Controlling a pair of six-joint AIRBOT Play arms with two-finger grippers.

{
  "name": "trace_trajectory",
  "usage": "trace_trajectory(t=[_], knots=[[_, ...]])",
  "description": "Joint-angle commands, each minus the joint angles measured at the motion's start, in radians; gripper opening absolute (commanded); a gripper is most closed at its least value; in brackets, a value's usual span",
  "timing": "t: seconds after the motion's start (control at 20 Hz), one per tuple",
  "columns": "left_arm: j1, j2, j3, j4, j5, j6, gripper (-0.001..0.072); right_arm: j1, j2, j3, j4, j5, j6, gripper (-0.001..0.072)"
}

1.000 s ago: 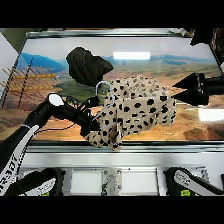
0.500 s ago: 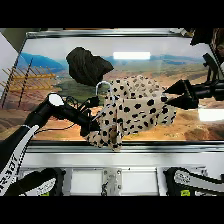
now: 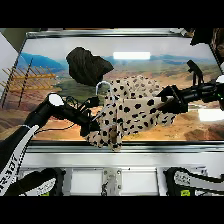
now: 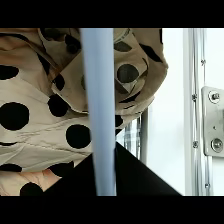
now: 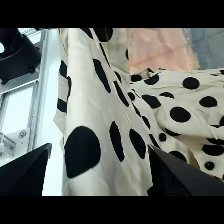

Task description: Fold the clothes and pants, and hang the long-sleeved shirts on hangers.

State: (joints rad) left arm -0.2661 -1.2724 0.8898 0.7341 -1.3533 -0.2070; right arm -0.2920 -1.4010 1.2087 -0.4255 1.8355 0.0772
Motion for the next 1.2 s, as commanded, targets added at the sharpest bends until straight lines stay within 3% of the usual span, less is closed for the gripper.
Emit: trace_trajectory(t=[0.0,1.15], knots=[[0.0,-0.001,0.0,0.0,-0.002,0.001,0.001,0.034,-0.016,-0.002,0.002,0.006,-0.003,0.0657],[0.001,0.0,0.0,0.0,-0.004,0.001,0.001,0.042,-0.017,-0.002,0.004,-0.003,0.001,0.0645]])
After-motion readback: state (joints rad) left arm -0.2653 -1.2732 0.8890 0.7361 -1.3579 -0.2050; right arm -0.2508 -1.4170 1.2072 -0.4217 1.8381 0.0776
